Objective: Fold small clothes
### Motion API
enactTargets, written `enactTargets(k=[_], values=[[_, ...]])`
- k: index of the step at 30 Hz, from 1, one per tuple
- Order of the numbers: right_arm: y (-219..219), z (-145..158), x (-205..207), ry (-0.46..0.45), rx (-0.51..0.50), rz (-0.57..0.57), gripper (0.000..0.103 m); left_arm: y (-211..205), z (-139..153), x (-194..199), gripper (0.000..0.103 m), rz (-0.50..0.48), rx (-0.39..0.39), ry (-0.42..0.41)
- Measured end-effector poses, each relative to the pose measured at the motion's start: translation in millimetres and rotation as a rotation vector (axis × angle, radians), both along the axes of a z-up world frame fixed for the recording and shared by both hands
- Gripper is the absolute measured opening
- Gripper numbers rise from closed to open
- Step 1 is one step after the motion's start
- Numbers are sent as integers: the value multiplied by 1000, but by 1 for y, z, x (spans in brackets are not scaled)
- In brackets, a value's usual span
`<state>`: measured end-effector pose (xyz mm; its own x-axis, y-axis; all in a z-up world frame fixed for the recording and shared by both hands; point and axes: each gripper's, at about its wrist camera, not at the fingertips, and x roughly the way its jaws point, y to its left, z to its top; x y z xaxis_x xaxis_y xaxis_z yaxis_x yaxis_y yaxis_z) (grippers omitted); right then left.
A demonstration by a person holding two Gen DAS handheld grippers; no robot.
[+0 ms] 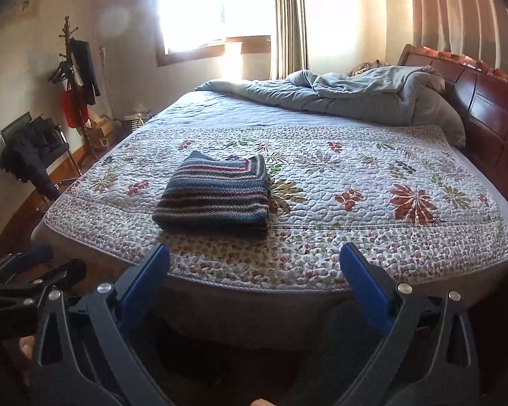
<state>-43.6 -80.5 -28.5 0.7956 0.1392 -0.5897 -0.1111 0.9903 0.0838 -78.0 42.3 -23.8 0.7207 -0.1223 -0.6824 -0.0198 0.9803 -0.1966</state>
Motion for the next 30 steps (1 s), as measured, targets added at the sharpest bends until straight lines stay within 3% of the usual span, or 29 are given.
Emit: enactTargets(k=[17, 30], values=[[6, -13, -5, 18, -3, 20, 100, 4, -1, -8, 99, 40, -6, -9], [0, -11, -10, -3, 18, 13, 100, -9, 13, -17, 99, 68, 97, -31]])
